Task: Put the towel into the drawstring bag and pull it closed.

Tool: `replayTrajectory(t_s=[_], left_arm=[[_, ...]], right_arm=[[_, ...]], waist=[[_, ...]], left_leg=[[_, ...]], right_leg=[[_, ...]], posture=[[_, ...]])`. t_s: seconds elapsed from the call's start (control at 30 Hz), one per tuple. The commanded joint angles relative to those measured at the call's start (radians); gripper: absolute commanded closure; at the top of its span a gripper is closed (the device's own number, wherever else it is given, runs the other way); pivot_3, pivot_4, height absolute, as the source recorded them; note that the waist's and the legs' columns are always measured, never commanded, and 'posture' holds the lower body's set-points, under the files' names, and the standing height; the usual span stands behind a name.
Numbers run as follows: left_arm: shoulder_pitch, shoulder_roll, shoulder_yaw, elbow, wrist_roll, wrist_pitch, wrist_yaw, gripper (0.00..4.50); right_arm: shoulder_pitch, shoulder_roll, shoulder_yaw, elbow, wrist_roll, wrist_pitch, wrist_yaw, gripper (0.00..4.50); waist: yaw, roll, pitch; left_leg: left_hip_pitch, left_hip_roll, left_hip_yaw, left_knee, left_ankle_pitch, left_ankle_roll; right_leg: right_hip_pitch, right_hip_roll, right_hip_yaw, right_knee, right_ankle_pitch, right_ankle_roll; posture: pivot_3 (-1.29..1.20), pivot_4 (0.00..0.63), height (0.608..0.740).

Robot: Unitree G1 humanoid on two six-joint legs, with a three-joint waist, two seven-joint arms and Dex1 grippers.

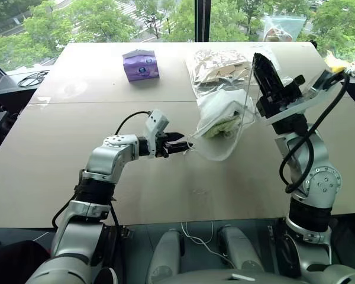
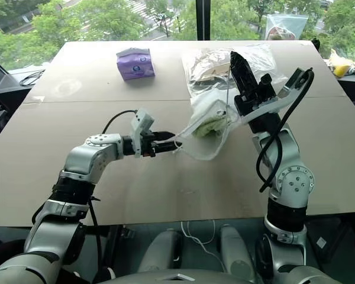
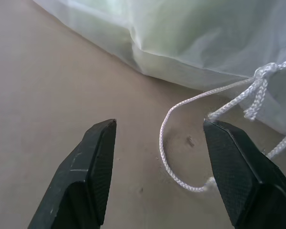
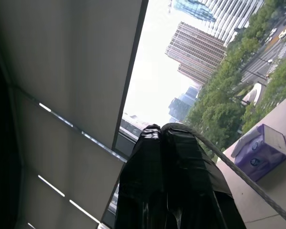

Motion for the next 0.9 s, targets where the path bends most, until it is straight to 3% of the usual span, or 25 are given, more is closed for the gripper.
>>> replayTrajectory(t_s=[0.03,0.37,0.47,0.6,0.67,0.9], left_arm=[[-0.031,-0.025,-0.033,0.026,0.06,-0.108,-0.004,1.55],[-0.037,-0.153,-0.096,0.161,0.222,-0.421,0.067,1.55],[-0.048,-0.199,-0.039,0.228,0.262,-0.516,0.222,2.36],[-0.054,-0.193,0.034,0.26,0.272,-0.577,0.331,4.09],[-0.071,-0.161,0.068,0.294,0.275,-0.594,0.354,4.41],[-0.193,-0.079,0.191,0.427,0.281,-0.663,0.504,4.41]], right_arm=[[-0.012,-0.003,-0.005,-0.038,0.007,-0.016,0.005,4.5],[-0.001,-0.01,-0.01,-0.051,0.003,-0.027,-0.001,4.5],[0.0,-0.012,-0.01,-0.053,0.002,-0.031,-0.002,4.5],[-0.011,-0.019,-0.025,-0.042,-0.011,-0.047,-0.006,4.5],[-0.03,-0.026,-0.039,-0.016,-0.046,-0.062,-0.019,4.5],[-0.116,-0.091,-0.124,0.112,-0.246,-0.152,-0.077,4.5]], waist=[[0.001,0.0,0.0],[0.002,0.0,0.0],[0.002,0.0,0.0],[0.001,0.0,0.0],[0.001,0.0,0.0],[0.007,0.0,0.0]], left_leg=[[0.0,0.0,0.0,0.0,0.0,0.0],[0.0,0.0,0.0,0.0,0.0,0.0],[0.0,0.0,0.0,0.0,0.0,0.0],[0.0,0.0,0.0,0.0,0.0,0.0],[0.0,0.0,0.0,0.0,0.0,0.0],[0.0,-0.001,0.0,0.001,0.0,0.0]], right_leg=[[0.0,0.0,0.0,0.0,0.0,0.0],[0.0,0.0,0.001,0.0,0.0,0.0],[0.0,0.0,0.001,0.0,0.0,0.0],[0.0,0.0,0.001,0.001,0.0,0.0],[0.0,0.0,0.0,0.001,0.0,0.0],[0.0,0.0,0.0,0.001,0.0,0.0]], posture=[[0.0,0.15,0.74],[0.0,0.15,0.74],[0.0,0.15,0.74],[0.0,0.15,0.74],[0.0,0.15,0.74],[0.0,0.15,0.74]])
